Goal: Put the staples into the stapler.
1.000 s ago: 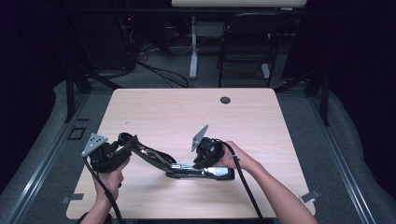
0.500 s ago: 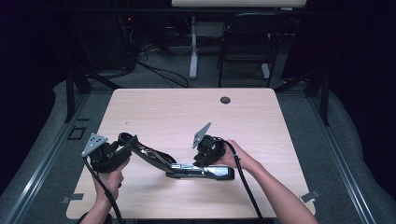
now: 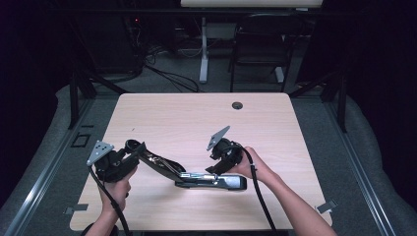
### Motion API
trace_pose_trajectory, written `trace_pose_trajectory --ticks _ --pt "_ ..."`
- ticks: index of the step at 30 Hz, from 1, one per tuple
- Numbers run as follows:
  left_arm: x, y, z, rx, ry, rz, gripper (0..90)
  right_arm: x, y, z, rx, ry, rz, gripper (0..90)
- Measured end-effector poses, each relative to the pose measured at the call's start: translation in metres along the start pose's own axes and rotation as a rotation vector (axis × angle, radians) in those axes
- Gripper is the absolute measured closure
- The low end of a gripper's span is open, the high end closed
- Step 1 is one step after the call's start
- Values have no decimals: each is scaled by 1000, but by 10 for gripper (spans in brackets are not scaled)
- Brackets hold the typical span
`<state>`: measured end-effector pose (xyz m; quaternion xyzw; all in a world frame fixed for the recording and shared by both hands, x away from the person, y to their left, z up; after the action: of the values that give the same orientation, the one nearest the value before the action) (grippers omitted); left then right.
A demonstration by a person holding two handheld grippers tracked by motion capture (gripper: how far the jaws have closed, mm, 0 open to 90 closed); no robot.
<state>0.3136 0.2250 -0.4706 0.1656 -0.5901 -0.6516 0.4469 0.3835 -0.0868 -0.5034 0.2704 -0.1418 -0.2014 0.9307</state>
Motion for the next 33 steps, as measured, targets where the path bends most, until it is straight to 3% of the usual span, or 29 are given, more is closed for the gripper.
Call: trace_pose_trajectory --ticks 7,14,26,33 --pt "1 1 -1 3 3 -4 608 4 -7 19 27 -61 -90 328" --pt "4 2 -1 -13 21 -11 611 1 -13 32 25 -97 -102 319" --pt "9 3 -4 -11 41 -39 611 -1 -13 34 31 -128 -111 315" --pt "11 4 -5 -15 47 -49 611 2 -19 43 37 -152 -141 305"
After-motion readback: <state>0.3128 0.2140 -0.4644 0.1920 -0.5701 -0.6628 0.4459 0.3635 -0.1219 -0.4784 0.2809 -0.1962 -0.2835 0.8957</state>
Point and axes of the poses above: each handheld gripper's, and its own axes: z roughly backward along the jaws, y roughly out of its top, x roughly to its right, the point moved 2 cm from there along -z, roughly forward along the jaws, and after that the axes turned 12 degrees about -y, right-handed, at the moved point
